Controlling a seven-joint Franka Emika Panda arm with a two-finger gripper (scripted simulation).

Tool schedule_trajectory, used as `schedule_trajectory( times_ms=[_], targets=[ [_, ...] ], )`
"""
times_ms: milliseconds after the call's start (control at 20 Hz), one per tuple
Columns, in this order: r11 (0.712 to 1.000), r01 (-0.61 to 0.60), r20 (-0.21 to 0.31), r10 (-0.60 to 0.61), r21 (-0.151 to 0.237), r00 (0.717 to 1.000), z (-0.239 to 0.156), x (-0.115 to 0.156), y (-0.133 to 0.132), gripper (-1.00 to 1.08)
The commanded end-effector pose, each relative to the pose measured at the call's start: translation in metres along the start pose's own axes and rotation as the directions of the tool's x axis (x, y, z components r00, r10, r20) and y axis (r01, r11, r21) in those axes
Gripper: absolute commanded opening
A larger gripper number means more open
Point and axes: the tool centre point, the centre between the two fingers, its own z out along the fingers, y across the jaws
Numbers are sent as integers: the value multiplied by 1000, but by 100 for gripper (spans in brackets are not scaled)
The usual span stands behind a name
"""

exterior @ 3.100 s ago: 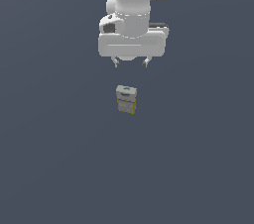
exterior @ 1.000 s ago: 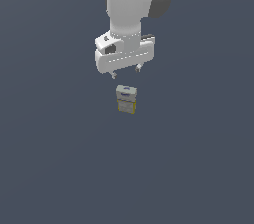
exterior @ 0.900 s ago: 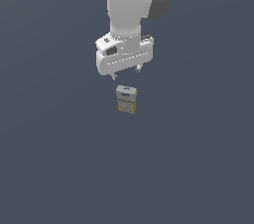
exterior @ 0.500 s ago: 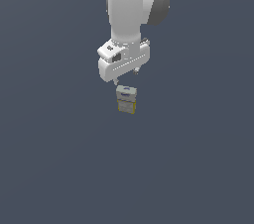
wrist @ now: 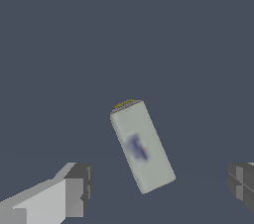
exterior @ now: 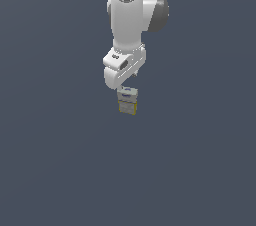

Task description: Pick up the object and move it to a goal position.

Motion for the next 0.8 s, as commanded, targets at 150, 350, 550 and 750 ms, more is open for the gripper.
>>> schedule_trajectory(
  times_ms=[150, 350, 550, 750],
  targets=[
    [990, 144, 2, -144, 1, 990, 12, -2, -3, 100],
    [971, 237, 4, -237, 2, 971, 21, -3, -5, 100],
    [951, 309, 5, -309, 4, 951, 27, -4, -6, 100],
    [934, 358, 5, -359, 5, 934, 31, -5, -8, 100]
  ],
)
